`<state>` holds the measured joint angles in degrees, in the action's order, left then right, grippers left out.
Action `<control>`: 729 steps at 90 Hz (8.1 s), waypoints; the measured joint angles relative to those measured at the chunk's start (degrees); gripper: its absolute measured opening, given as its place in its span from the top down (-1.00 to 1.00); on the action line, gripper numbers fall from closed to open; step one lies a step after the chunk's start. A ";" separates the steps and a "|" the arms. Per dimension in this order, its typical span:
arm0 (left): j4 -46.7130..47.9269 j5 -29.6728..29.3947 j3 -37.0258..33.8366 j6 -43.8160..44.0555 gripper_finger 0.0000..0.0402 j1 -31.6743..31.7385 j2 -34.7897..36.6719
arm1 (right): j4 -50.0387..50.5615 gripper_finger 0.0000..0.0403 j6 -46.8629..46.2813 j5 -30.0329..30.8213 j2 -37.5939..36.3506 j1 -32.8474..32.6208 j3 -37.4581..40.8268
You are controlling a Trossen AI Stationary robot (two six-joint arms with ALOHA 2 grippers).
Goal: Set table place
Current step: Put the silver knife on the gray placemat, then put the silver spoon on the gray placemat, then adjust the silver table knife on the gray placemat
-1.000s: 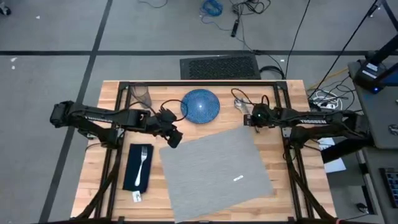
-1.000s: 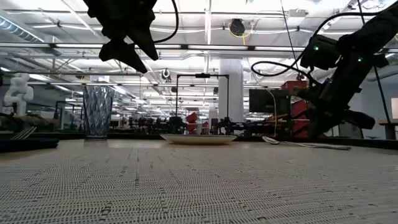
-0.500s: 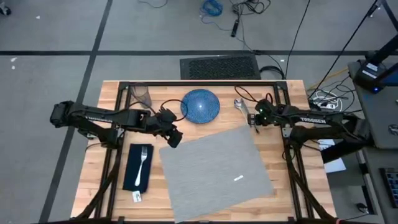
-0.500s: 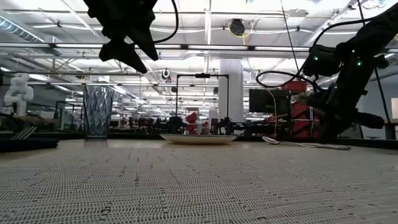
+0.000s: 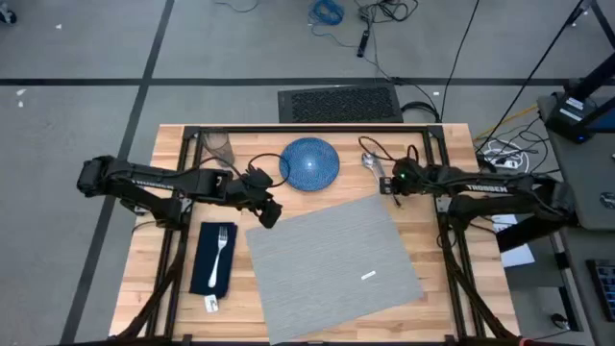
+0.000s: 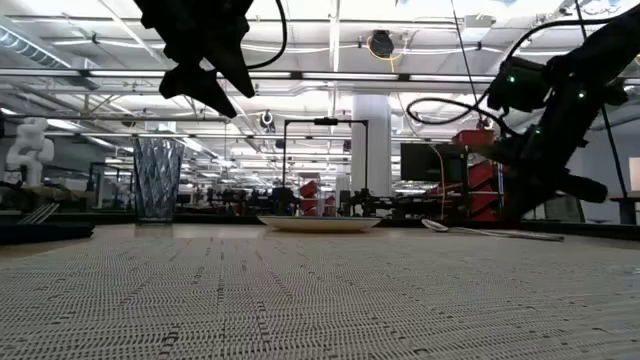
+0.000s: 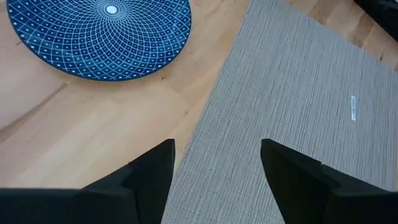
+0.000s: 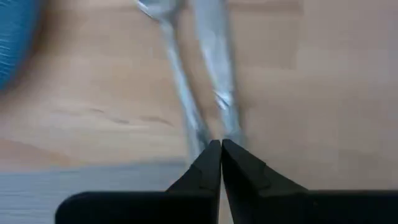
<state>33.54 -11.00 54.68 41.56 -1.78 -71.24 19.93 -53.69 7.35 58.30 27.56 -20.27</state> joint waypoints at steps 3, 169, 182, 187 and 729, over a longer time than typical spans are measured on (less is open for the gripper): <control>0.00 0.00 0.00 0.00 -0.11 0.00 0.00 | -0.78 0.92 0.79 -0.01 0.09 0.29 0.00; 0.20 -0.17 0.00 -0.46 -0.11 -0.02 0.00 | 17.75 0.96 -10.85 -13.54 0.26 -19.18 0.15; 0.24 -0.33 0.02 -0.48 -0.11 -0.02 0.00 | 8.57 0.99 -12.61 -19.69 -4.64 -24.42 0.46; 0.24 -0.37 0.02 -0.48 -0.11 -0.02 0.02 | 7.34 1.00 -14.88 -17.23 -6.88 -26.13 0.19; 0.45 -2.73 -0.02 -0.39 -0.11 -0.02 -0.02 | -9.40 0.71 -29.29 8.89 35.59 -51.86 -20.09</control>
<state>33.99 -13.74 54.65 41.17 -1.80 -71.26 10.53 -82.98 16.24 93.88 -24.30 -40.36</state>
